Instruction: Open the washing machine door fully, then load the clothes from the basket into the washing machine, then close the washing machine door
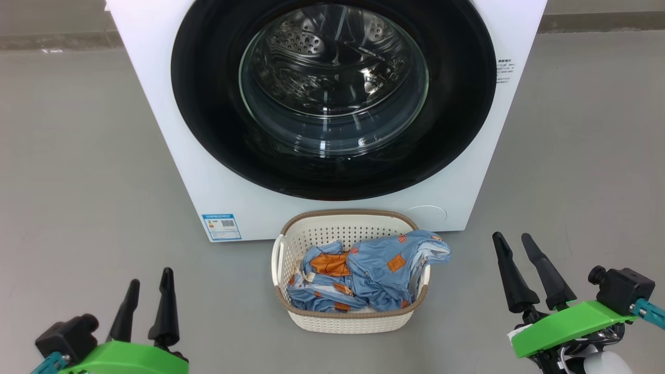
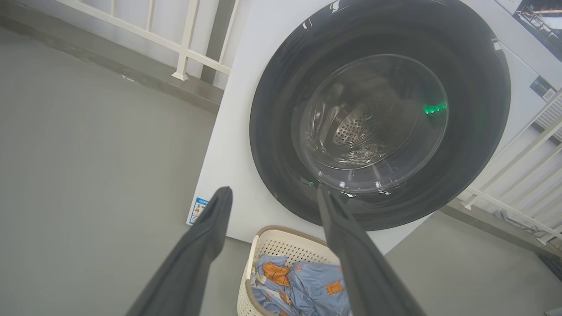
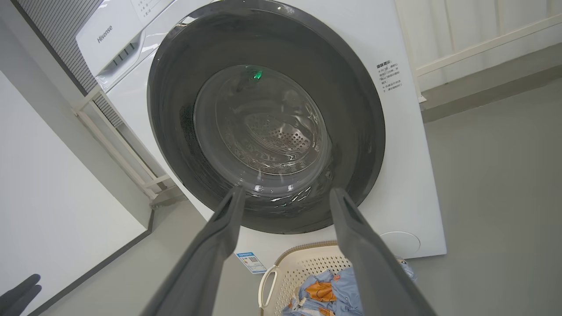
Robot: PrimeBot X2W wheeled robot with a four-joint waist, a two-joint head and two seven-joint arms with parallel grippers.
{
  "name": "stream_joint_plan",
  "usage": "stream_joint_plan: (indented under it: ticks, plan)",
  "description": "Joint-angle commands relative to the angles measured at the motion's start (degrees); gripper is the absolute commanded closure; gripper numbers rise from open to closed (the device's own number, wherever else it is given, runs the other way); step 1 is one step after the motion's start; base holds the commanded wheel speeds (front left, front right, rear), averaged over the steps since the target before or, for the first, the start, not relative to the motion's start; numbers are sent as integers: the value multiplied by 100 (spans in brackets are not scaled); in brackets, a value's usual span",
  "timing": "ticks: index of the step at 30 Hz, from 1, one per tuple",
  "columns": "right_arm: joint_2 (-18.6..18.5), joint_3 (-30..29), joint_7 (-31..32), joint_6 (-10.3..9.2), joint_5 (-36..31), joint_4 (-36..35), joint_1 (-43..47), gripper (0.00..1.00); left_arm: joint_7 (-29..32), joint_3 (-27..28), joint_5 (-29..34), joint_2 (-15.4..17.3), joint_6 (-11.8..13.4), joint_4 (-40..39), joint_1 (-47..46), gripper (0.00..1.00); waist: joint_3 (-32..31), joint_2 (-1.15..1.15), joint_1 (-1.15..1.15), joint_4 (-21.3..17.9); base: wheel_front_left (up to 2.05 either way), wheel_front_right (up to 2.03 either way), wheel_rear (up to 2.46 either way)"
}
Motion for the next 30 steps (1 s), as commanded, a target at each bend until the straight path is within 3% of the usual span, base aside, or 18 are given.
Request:
stream_joint_plan:
  ticks: [1,30]
  plan:
    - [-23,86,-114,7,-327,-128,-268,0,-116,105,341,117,30,-136,-271,0,-3,0,0,6,0,0,0]
    - [-54,224,-583,9,-2366,-153,-385,0,-588,122,2044,163,73,123,-373,0,-40,0,0,60,0,0,0]
